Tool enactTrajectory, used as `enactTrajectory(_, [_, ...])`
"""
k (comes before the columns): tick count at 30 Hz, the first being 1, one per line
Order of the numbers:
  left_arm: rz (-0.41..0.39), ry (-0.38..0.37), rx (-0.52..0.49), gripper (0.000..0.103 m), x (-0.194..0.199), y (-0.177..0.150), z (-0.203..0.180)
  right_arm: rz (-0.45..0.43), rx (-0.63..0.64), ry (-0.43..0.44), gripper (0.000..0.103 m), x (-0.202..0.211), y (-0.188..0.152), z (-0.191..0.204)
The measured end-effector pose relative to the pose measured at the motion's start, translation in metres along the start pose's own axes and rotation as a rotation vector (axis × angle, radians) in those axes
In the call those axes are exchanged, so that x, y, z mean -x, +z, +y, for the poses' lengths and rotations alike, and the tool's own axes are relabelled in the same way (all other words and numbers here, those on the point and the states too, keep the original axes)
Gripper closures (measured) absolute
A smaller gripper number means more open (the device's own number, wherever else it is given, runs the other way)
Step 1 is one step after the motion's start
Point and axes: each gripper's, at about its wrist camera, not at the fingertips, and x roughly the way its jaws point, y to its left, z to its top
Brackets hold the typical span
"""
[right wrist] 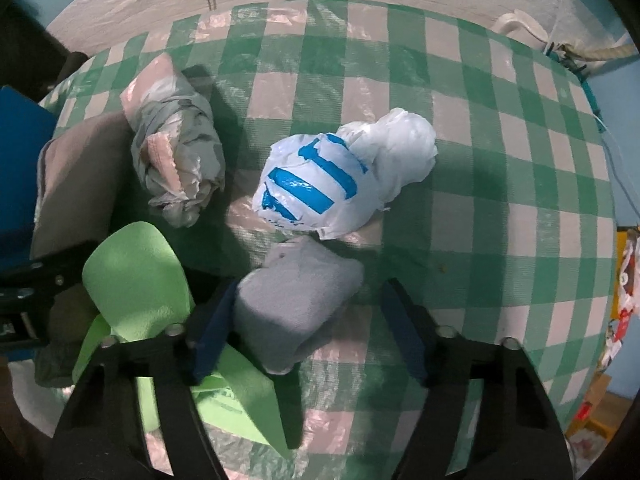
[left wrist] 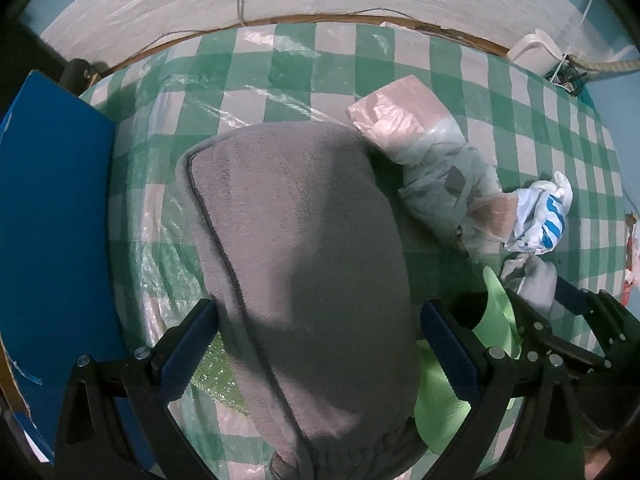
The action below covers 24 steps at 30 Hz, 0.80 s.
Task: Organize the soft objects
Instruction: 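Grasp the grey towel with the left tool while the right tool grasps the grey sock, then lift the grey towel with the left tool while the right tool carries the sock toward the box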
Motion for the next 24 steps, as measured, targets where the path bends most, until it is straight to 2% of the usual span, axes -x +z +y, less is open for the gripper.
enactTrajectory(1, [-0.005, -0.004, 0.002, 0.008, 0.001, 0.001, 0.001, 0.002, 0.004, 0.012, 0.047, 0.0, 0.001, 0.0])
enactTrajectory(2, [-0.01, -0.002, 0.006, 0.011, 0.003, -0.002, 0.001, 0.001, 0.007, 0.021, 0.049, 0.0, 0.001, 0.0])
enactTrajectory(4, [-0.019, -0.014, 0.014, 0.027, 0.006, -0.004, 0.005, -0.009, 0.008, 0.024, 0.056, -0.001, -0.003, -0.001])
enactTrajectory(5, [-0.025, -0.021, 0.014, 0.032, 0.007, -0.007, 0.006, -0.011, 0.01, 0.025, 0.06, 0.0, -0.003, -0.002])
enactTrajectory(7, [-0.043, -0.028, 0.018, 0.05, 0.011, -0.008, 0.009, -0.02, 0.015, 0.022, 0.062, 0.004, 0.0, -0.001])
enactTrajectory(10, [-0.059, -0.052, 0.022, 0.067, 0.018, -0.012, 0.013, -0.032, 0.027, 0.006, 0.063, 0.009, -0.001, -0.002])
enactTrajectory(12, [-0.066, -0.076, 0.024, 0.072, 0.022, -0.013, 0.017, -0.037, 0.031, -0.003, 0.065, 0.012, 0.0, -0.001])
enactTrajectory(15, [-0.079, -0.093, 0.017, 0.074, 0.03, -0.019, 0.023, -0.043, 0.041, -0.009, 0.07, 0.018, 0.001, 0.004])
enactTrajectory(24, [-0.176, -0.052, -0.047, 0.075, 0.063, -0.037, 0.021, -0.087, 0.083, -0.03, 0.076, 0.038, 0.002, 0.014])
